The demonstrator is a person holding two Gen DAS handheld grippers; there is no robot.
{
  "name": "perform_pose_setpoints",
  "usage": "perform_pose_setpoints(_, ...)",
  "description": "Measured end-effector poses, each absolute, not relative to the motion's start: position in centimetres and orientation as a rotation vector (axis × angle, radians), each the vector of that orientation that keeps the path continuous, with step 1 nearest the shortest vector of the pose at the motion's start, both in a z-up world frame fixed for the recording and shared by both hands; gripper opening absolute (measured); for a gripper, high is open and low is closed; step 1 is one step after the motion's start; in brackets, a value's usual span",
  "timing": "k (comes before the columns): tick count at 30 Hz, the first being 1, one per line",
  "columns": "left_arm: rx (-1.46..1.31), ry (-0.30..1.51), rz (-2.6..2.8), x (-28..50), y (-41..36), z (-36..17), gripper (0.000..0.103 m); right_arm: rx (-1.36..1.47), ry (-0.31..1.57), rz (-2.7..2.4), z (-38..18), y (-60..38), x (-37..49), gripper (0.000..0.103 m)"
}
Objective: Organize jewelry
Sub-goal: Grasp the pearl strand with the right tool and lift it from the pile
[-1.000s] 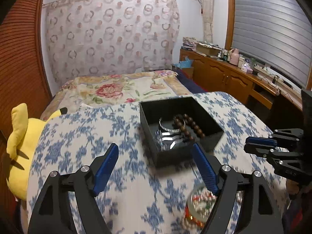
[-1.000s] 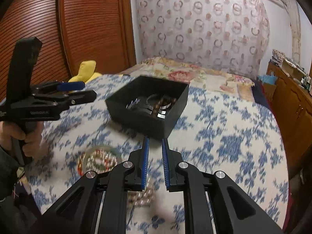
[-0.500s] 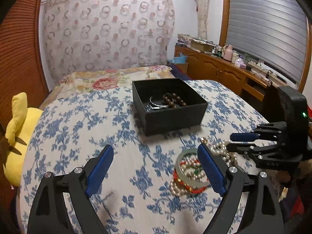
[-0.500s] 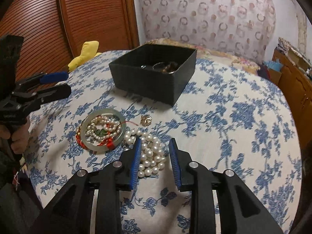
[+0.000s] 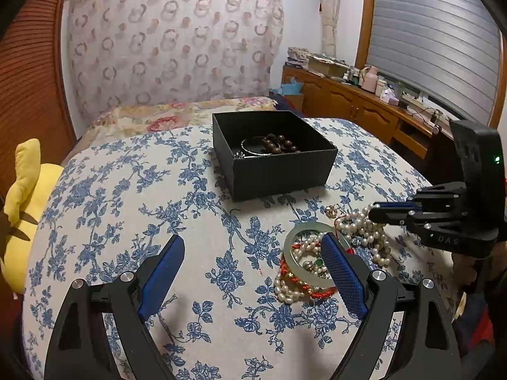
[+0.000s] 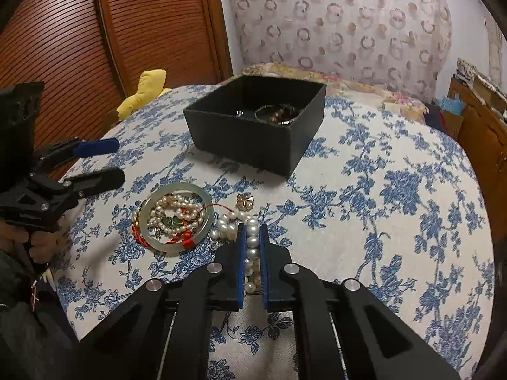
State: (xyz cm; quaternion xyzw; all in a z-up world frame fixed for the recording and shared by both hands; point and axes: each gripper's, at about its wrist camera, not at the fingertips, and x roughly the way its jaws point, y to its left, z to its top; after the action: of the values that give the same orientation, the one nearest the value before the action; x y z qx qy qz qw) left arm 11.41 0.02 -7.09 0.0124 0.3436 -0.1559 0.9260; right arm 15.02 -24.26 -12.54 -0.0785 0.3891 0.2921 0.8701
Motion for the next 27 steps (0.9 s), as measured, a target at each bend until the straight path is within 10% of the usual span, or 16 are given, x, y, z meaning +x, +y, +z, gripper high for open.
perform_pose_setpoints(27, 0.114, 0.798, -0.41, 12.0, -4.3, -8.8, 0.085, -0.161, 0.573, 0.552, -4.4, -27.3, 12.9, 0.009)
